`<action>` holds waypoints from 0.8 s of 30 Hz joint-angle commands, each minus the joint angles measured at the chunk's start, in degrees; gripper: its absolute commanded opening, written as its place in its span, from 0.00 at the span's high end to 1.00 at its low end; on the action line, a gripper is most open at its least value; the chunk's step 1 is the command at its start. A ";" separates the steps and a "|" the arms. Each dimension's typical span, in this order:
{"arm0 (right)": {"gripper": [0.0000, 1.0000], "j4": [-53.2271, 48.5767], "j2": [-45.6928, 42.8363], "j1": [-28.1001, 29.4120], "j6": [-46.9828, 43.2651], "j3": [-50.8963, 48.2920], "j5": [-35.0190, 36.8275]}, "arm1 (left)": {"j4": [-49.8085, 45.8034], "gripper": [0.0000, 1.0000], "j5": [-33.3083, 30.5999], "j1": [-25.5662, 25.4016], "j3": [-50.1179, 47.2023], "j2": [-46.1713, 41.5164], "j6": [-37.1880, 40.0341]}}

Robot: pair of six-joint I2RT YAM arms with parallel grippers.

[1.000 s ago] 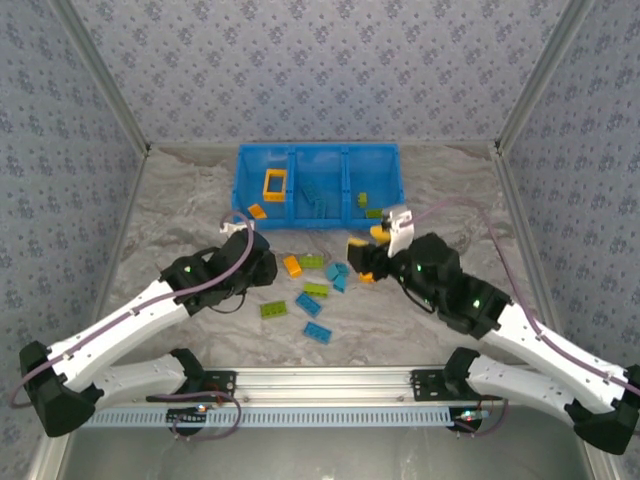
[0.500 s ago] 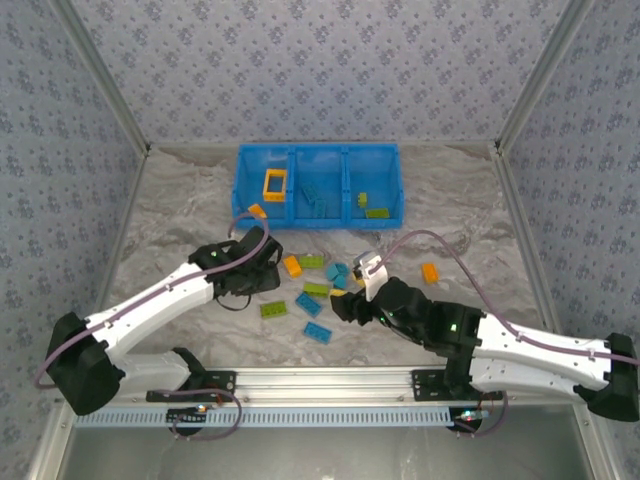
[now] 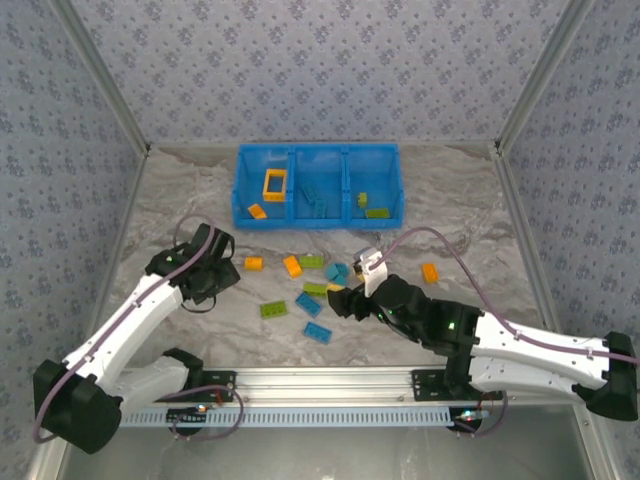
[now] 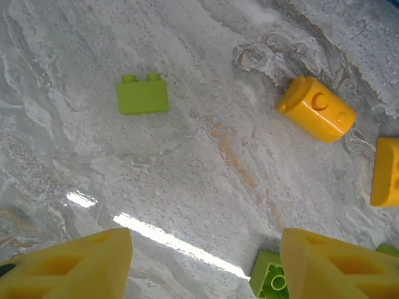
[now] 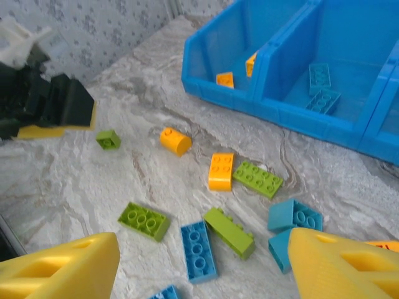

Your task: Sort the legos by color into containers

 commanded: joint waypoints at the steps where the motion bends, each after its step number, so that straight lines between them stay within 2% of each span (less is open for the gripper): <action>1: 0.25 4.18 -0.74 -1.10 0.44 2.56 2.27 | -0.98 0.36 2.23 2.69 0.07 -0.33 2.90; 4: 0.25 4.60 -0.35 -2.51 0.55 3.00 1.12 | 0.12 0.36 3.96 2.81 0.32 -0.40 2.71; 9: 0.25 4.65 0.44 -4.88 0.98 3.29 -1.10 | 7.44 0.34 6.95 -0.77 -1.27 1.74 2.32; 19: 0.25 4.28 1.70 -6.42 2.73 3.12 -2.74 | 13.03 0.24 9.33 -0.73 5.38 16.90 24.22; 24: 0.25 4.67 3.42 -7.62 3.05 3.84 -5.00 | 17.79 0.21 11.10 0.35 8.41 26.34 30.83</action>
